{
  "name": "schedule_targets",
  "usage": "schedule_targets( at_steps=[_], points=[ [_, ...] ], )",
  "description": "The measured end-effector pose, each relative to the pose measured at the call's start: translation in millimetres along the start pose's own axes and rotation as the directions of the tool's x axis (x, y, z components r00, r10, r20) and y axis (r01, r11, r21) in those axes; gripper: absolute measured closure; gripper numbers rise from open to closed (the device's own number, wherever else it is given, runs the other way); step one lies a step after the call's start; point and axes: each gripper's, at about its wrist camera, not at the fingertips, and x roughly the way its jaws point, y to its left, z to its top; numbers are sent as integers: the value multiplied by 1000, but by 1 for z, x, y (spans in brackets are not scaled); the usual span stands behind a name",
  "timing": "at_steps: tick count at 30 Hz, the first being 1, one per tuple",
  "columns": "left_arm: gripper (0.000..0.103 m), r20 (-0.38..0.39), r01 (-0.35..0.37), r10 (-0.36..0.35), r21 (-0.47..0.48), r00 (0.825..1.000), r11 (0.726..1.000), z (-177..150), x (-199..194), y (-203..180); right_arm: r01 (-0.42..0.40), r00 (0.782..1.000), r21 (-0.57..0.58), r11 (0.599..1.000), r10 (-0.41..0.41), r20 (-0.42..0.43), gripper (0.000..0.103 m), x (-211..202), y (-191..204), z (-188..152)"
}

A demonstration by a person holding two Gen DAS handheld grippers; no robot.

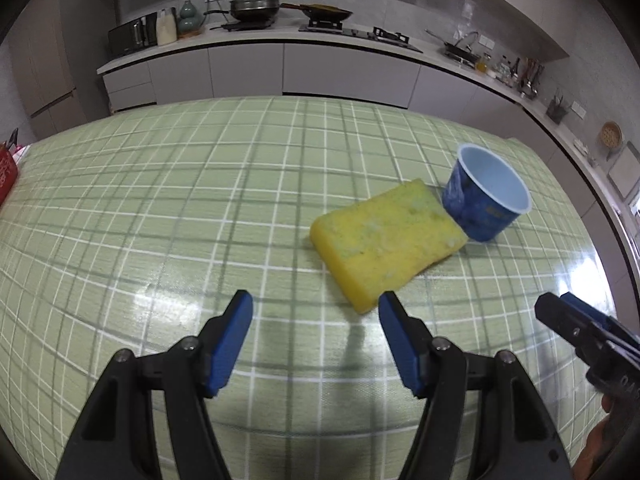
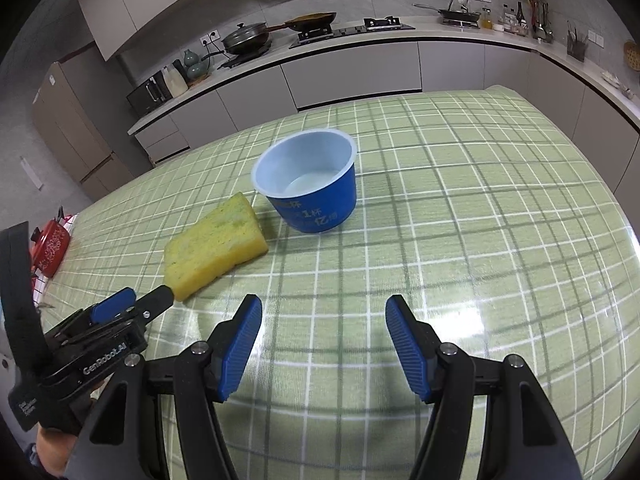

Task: Collect trash

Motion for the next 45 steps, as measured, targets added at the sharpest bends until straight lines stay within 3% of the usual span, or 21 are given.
schedule_targets(
  at_steps=[2,5,11,17,30,34,39,45],
  points=[
    [36,21,5,-5,-34,1000,999,2,-9,8,3,1000,-4,1000,-3,-2,37,3,1,2],
    [36,75,-52,56,-51,996,997,13,-13,22,11,1000,-11,1000,-11,-1,37,7,1,6],
    [36,28,-116,118,-63,993,991,40,25,35,2,1000,-5,1000,-2,-8,37,13,3,7],
    [36,-49,-108,108,5,993,994,33,47,28,6,1000,-2,1000,-6,-9,37,12,2,7],
    [37,-73,1,11,166,997,986,-31,1,-11,26,1000,-5,1000,-26,-10,37,13,-3,-1],
    [37,-2,-76,76,113,997,991,-17,-7,3,73,997,-14,997,-73,17,37,10,-4,3],
    [37,2,-131,131,94,991,987,2,2,26,152,987,-29,988,-151,47,37,7,-9,10],
    [37,-15,-112,114,114,993,987,2,6,24,149,988,-95,984,-143,63,37,14,-8,25]
  ],
)
